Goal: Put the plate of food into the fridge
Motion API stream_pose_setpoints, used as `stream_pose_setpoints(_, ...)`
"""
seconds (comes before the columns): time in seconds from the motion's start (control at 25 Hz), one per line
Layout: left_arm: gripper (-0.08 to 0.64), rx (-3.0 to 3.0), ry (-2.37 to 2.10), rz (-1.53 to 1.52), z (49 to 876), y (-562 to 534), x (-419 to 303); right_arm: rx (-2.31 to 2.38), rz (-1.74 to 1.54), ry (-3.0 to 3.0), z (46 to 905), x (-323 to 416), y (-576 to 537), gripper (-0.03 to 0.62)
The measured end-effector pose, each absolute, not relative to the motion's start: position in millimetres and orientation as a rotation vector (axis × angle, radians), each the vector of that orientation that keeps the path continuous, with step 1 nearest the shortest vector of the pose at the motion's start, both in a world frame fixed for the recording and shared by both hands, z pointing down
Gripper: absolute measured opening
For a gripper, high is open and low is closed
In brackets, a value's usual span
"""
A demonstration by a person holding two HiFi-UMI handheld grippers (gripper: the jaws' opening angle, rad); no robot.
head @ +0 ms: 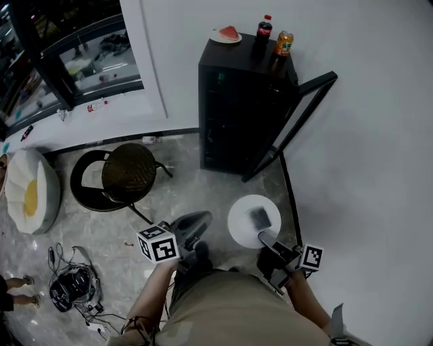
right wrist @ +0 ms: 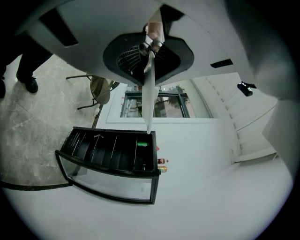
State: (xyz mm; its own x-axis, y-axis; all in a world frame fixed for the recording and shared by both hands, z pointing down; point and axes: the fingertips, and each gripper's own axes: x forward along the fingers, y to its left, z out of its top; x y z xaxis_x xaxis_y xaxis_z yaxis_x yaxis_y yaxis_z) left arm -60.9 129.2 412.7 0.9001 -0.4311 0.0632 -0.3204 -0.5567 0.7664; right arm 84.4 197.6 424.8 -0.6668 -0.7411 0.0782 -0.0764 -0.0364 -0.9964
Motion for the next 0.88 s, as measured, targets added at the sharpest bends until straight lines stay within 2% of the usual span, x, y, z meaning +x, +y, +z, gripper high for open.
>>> stream_pose_setpoints(0.88, 0.012, 2.243, -0.468, -0.222, 404.2, 62.9, -109.0, -0.956, -1.694, 1.691, 423.1, 37.2, 140.6, 0.041)
